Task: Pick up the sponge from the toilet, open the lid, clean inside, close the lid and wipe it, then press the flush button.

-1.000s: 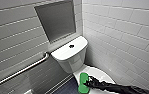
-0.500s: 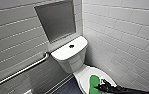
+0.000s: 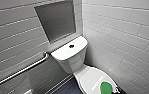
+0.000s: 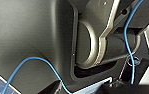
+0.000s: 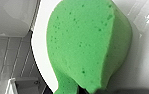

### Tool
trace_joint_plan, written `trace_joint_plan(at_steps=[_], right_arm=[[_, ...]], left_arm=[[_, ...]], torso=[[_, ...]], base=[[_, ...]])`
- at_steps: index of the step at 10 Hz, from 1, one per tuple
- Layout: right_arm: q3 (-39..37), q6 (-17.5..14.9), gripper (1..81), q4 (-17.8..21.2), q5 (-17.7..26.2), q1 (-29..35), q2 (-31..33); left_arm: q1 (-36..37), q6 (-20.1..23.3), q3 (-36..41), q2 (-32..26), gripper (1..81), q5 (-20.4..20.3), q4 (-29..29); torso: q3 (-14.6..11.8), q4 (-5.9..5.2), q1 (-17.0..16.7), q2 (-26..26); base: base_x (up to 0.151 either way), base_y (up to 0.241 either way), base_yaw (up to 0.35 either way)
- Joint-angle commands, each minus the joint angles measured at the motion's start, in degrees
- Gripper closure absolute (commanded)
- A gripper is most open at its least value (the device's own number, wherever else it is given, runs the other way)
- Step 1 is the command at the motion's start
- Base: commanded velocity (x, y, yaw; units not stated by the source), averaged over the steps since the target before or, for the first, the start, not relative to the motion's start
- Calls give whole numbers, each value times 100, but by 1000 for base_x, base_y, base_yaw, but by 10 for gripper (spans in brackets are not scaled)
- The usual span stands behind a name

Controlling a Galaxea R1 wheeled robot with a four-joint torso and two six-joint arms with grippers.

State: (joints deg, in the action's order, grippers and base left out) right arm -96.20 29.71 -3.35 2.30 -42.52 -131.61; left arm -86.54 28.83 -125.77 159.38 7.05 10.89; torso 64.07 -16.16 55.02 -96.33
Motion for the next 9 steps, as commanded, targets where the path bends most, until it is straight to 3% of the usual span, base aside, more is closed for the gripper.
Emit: trace_joint_plan(at_steps=[1, 4, 7, 9], right_arm=[[1350, 17, 811, 247, -387, -216, 1546], [1395, 9, 811, 221, -670, -1157, 2031], [833, -79, 811, 177, -696, -2545, 1759], [543, -150, 811, -104, -1081, -3353, 1513]], left_arm=[[-26, 53, 79, -99, 10, 517, -25], [36, 52, 52, -143, 10, 473, -25], [185, 35, 131, -177, 10, 473, 28], [360, 9, 543, -414, 10, 491, 36]], torso=[[0, 0, 0, 0], [0, 0, 0, 0], [0, -2, 0, 0], [0, -2, 0, 0]], base=[[0, 0, 0], [0, 0, 0], [0, 0, 0], [0, 0, 0]])
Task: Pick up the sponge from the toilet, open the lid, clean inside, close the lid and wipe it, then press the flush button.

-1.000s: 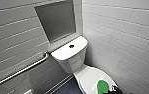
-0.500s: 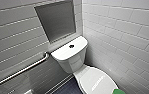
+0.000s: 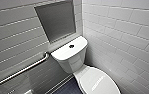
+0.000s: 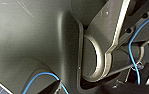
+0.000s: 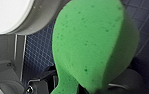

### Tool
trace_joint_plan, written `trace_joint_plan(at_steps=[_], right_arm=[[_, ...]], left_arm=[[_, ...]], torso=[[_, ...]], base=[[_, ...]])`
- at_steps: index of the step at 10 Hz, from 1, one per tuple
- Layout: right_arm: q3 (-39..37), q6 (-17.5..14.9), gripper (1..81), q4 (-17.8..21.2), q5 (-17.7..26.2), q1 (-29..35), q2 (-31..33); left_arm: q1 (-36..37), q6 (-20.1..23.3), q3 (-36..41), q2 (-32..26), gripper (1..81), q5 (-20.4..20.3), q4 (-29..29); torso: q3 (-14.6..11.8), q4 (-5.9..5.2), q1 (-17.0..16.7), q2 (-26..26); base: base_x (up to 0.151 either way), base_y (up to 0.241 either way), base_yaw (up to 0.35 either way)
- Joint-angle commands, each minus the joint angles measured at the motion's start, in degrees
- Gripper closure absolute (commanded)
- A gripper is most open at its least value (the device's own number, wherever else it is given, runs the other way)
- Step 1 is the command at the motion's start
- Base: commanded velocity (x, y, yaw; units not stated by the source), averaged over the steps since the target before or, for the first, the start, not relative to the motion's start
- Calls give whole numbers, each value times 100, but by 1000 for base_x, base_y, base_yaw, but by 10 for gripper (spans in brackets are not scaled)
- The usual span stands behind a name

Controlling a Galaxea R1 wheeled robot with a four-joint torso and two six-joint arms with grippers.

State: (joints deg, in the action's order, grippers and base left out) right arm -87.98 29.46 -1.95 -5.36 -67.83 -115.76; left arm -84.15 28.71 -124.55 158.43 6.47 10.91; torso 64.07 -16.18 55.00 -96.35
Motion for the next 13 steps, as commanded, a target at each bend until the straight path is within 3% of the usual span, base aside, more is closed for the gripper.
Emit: trace_joint_plan(at_steps=[1, 2, 3, 4, 5, 7, 8, 11, 13], right_arm=[[-333, -143, 811, -367, -501, -1070, -169], [-394, -125, 811, -674, -658, -1264, -300], [-473, -125, 811, -719, -694, -1387, -389], [-658, -134, 811, -745, -712, -1475, -565], [-789, -134, 811, -806, -703, -1563, -722], [-1298, -125, 811, -1053, -659, -1783, -1144], [-1631, -134, 811, -1053, -694, -1993, -1380], [-2712, -152, 811, -1176, -712, -2275, -2171], [-3093, -160, 811, -1185, -720, -2415, -2481]], left_arm=[[218, 3, 625, -426, 10, 583, 34], [307, -6, 922, -592, 10, 592, 51], [386, -14, 1064, -672, 10, 592, 52], [439, -23, 1126, -698, 10, 592, 60], [465, -23, 1108, -681, 10, 575, 104], [465, -23, 1099, -655, 10, 530, 148], [465, -23, 1099, -610, 10, 522, 148], [465, -23, 933, -400, 10, 513, 148], [439, -23, 618, -216, 10, 522, 192]], torso=[[0, 0, 0, 0], [0, 481, 2, 0], [-2, 19, 2, 0], [-2, 81, 2, 0], [-2, 116, -369, 573], [-4, 118, -402, 623], [-429, 118, -487, 759], [-820, 118, -800, 1264], [-1235, 118, -1062, 1657]], base=[[0, 0, 0], [0, 0, 0], [0, 0, 0], [0, 0, 0], [0, 0, 0], [0, 0, 0], [0, 0, 0], [0, 0, 0], [0, 0, 0]])
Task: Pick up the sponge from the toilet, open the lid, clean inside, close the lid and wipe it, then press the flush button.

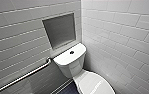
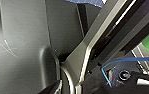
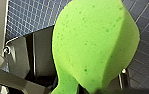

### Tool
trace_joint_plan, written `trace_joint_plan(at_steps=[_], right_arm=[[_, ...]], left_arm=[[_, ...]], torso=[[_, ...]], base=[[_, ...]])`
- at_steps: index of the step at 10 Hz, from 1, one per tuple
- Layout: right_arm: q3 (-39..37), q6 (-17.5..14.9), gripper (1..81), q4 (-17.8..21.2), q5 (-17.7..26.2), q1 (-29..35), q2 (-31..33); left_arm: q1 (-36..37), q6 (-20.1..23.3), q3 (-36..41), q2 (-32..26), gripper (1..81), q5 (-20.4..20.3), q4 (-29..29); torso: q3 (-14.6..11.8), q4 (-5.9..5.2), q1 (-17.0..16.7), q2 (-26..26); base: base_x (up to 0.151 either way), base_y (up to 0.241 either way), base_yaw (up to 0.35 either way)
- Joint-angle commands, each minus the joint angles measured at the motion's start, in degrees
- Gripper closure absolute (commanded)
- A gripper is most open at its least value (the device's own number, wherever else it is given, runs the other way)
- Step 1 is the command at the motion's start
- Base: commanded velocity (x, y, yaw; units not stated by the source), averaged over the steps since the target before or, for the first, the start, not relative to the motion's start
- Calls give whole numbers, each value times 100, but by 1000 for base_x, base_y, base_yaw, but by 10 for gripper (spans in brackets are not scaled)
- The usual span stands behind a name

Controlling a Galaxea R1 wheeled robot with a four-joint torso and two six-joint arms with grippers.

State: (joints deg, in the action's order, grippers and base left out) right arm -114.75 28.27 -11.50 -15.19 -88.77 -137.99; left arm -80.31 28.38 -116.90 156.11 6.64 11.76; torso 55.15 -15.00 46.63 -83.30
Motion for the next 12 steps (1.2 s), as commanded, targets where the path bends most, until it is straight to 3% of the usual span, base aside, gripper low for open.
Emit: trace_joint_plan(at_steps=[1, 6, 7, 8, 12], right_arm=[[-459, -41, 811, -274, 262, -374, -346], [-1794, -102, 811, -494, 262, -488, -1435], [-1980, -111, 811, -520, 262, -488, -1550], [-2154, -102, 811, -537, 262, -480, -1664], [-2437, -129, 811, -854, 438, -471, -1920]], left_arm=[[46, 10, -308, 96, 10, 505, 142], [-103, 18, -1536, 728, 10, 513, 212], [-112, 18, -1688, 825, 10, 522, 212], [-121, 18, -1855, 931, 10, 522, 212], [-121, 18, -2320, 1230, 10, 540, 212]], torso=[[-549, 0, -354, 549], [-1559, 2, -1022, 1554], [-1211, 0, -1156, 1755], [-1366, 2, -1272, 1921], [-1475, 2, -1764, 2675]], base=[[0, 0, 0], [0, 0, 0], [0, 0, 0], [0, 0, 0], [0, 0, 0]])
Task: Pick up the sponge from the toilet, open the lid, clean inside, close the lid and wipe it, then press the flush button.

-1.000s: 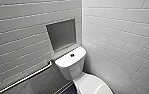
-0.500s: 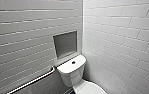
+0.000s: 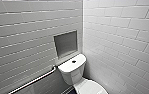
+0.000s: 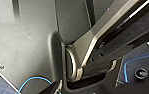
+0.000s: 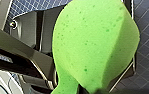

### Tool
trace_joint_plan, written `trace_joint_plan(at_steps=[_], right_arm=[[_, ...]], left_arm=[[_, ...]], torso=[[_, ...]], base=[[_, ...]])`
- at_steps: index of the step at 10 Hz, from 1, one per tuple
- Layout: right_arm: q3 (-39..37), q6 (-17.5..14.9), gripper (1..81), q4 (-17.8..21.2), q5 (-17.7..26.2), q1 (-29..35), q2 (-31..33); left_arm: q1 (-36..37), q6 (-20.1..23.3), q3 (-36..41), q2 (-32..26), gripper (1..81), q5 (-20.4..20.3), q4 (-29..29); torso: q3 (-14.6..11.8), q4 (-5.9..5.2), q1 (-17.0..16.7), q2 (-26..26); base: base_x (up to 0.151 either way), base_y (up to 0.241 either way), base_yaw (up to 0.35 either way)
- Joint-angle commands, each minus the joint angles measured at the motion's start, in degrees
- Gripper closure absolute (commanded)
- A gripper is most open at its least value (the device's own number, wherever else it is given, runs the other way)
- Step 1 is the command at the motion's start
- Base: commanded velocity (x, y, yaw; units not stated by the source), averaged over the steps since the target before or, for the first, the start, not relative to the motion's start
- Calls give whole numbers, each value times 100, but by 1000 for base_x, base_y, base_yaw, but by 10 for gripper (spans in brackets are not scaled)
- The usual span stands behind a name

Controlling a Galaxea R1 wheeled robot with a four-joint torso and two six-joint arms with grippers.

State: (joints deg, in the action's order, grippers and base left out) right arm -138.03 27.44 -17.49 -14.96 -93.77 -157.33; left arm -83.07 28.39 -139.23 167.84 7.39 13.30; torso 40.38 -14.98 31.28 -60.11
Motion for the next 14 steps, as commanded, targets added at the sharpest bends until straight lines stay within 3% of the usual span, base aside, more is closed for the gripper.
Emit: trace_joint_plan(at_steps=[1, 2, 3, 4, 5, 10, 11, 14], right_arm=[[-267, -81, 811, -465, 485, 20, -73], [-451, -81, 811, -632, 494, -6, -161], [-653, -81, 811, -615, 468, -6, -301], [-923, -63, 811, -571, 406, -6, -432], [-1154, -63, 811, -571, 397, 20, -530], [-1365, -63, 811, -571, 388, 38, -662], [-1365, -63, 811, -571, 388, 38, -662], [-1365, -55, 811, -562, 432, 72, -671]], left_arm=[[154, 17, -140, 92, 10, 465, 59], [163, 17, -157, 119, 10, 465, 59], [163, 17, -201, 136, 10, 465, 59], [155, 17, -219, 154, 10, 465, 59], [154, 17, -219, 163, 10, 465, 59], [154, 17, -237, 180, 10, 465, 59], [154, 17, -245, 171, 10, 465, 59], [154, 17, -245, 180, 10, 465, 59]], torso=[[0, 0, -347, 538], [0, 0, -489, 759], [-264, 0, -620, 964], [-560, 194, -745, 1159], [-630, 18, -843, 1316], [-1597, 59, -1464, 2265], [-1226, 59, -1593, 2459], [-1490, 59, -1936, 2966]], base=[[0, 0, 0], [0, 0, 0], [0, 0, 0], [0, 0, 0], [0, 0, 0], [0, 0, 0], [0, 0, 0], [0, 0, 0]])
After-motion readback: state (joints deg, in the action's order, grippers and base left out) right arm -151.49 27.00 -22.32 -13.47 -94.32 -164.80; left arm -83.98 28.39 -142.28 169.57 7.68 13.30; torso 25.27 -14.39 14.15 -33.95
